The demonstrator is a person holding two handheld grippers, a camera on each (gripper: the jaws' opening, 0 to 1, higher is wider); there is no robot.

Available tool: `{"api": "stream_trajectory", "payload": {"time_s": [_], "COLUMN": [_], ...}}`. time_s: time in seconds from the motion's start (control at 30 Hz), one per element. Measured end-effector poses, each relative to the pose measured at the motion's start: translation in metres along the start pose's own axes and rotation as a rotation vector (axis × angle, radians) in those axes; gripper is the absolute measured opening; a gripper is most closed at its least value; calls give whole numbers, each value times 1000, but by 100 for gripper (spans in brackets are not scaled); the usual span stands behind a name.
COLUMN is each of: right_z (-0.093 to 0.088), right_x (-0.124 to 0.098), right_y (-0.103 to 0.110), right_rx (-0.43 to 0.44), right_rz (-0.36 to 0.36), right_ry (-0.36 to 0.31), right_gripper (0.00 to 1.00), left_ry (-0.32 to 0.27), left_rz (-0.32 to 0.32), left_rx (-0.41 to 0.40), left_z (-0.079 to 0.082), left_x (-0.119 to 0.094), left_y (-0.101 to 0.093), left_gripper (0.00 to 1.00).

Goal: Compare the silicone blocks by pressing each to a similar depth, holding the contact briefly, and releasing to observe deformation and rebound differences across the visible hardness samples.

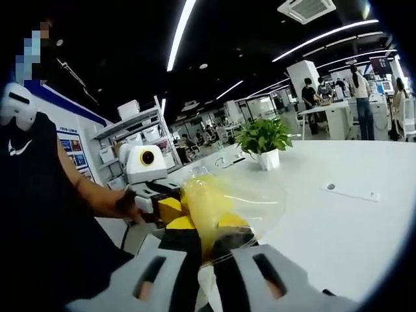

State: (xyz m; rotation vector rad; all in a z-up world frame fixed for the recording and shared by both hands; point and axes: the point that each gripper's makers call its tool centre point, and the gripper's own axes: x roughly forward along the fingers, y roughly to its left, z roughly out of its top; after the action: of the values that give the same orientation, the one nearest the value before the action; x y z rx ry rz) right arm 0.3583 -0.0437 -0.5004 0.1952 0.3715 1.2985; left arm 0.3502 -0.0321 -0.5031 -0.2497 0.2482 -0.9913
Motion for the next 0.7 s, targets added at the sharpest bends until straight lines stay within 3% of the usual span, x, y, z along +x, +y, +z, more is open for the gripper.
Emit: {"api": "stream_trajectory", "payload": {"time_s": [0.33,0.37,0.7], "right_z": [-3,-4,-6], "right_x": [-1,-2,-2], "right_y": [-5,-4,-6], "right_rx": [30,-3,2], "right_rz": [8,10,6], "right_ry": [8,10,21], "right_gripper": [0,0,0], "left_ry": [13,13,17], "left_rz": [-2,-3,0], "left_rx": [15,24,17], "left_z": [-3,-3,-5], "left_x": [4,5,6], "left_y": [2,1,3], "left_gripper": [0,0,1]}}
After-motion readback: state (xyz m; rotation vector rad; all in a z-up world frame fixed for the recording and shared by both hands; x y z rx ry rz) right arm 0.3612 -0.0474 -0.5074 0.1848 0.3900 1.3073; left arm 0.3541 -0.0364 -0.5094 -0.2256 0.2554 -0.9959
